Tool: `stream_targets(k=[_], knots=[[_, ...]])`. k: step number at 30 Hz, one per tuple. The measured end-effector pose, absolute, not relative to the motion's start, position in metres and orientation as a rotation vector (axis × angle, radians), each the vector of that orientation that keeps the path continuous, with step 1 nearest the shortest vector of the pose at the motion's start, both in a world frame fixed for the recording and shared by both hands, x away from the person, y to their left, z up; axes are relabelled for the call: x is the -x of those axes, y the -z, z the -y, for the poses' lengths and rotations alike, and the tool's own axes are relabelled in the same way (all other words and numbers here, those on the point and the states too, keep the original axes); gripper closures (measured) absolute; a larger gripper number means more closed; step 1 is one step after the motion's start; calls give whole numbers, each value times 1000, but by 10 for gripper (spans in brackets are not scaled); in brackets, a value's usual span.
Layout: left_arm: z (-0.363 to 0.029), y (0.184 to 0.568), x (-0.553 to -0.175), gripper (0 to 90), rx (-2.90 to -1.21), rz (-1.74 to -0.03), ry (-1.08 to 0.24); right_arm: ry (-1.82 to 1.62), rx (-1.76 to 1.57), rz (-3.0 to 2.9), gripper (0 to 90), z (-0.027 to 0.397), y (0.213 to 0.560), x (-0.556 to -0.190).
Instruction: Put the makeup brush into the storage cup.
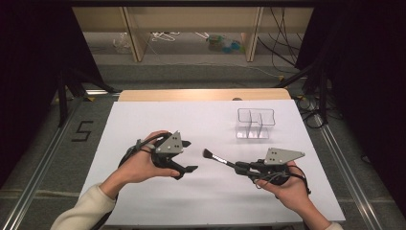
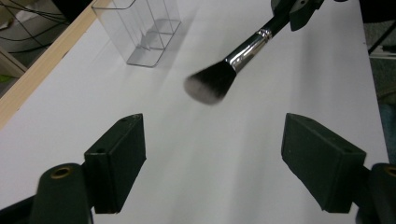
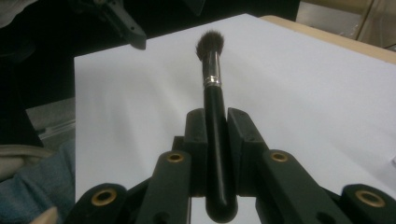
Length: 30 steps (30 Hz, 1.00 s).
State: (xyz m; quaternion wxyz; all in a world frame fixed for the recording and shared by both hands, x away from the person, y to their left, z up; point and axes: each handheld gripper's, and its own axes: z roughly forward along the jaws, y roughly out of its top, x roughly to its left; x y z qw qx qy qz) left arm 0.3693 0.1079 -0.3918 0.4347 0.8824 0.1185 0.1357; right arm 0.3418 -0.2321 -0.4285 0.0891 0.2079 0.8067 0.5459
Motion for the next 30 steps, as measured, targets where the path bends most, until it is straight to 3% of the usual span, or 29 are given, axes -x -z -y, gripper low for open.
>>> stream_targets(k=[11, 26, 30], knots=[[-115, 416, -363, 224, -2059, -426, -291, -1706, -680, -2291, 796, 237, 423, -340], [-90, 428, -369, 265, -1742, -677, 15, -1825, -717, -2218, 795, 234, 420, -338], [-84, 428, -370, 278, -1707, -700, 35, -1816, -688, -2198, 795, 233, 419, -340]])
